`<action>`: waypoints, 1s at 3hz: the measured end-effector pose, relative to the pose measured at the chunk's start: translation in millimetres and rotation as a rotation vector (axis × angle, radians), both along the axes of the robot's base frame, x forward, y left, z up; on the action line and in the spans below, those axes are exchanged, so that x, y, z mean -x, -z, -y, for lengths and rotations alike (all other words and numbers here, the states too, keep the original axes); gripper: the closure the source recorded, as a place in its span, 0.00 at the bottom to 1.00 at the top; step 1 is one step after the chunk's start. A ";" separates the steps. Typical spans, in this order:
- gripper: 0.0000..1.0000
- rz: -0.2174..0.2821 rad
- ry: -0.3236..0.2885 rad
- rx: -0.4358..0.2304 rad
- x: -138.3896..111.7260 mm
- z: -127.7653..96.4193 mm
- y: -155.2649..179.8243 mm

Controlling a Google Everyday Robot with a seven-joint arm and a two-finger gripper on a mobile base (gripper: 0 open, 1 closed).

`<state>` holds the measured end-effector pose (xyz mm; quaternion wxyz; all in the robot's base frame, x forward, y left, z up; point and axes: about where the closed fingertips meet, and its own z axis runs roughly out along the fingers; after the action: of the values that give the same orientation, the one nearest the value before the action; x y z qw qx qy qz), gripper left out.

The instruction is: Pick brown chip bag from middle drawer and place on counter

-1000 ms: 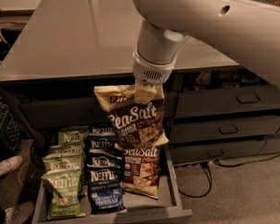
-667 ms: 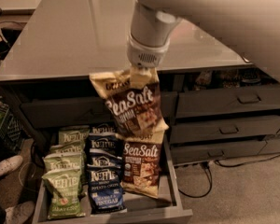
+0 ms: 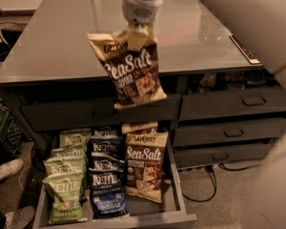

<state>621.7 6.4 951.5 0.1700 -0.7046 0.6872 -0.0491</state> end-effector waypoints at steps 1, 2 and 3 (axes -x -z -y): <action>1.00 0.052 -0.002 0.034 -26.2 1.0 -32.5; 1.00 0.108 -0.009 0.055 -46.5 -2.5 -62.9; 1.00 0.159 -0.021 0.063 -69.6 -13.7 -85.8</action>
Offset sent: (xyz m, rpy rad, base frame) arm 0.0648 -0.0026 0.1082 -0.1046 -0.1362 0.0101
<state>691.3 20.1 1037.3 0.2021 -0.7108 0.6621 -0.1246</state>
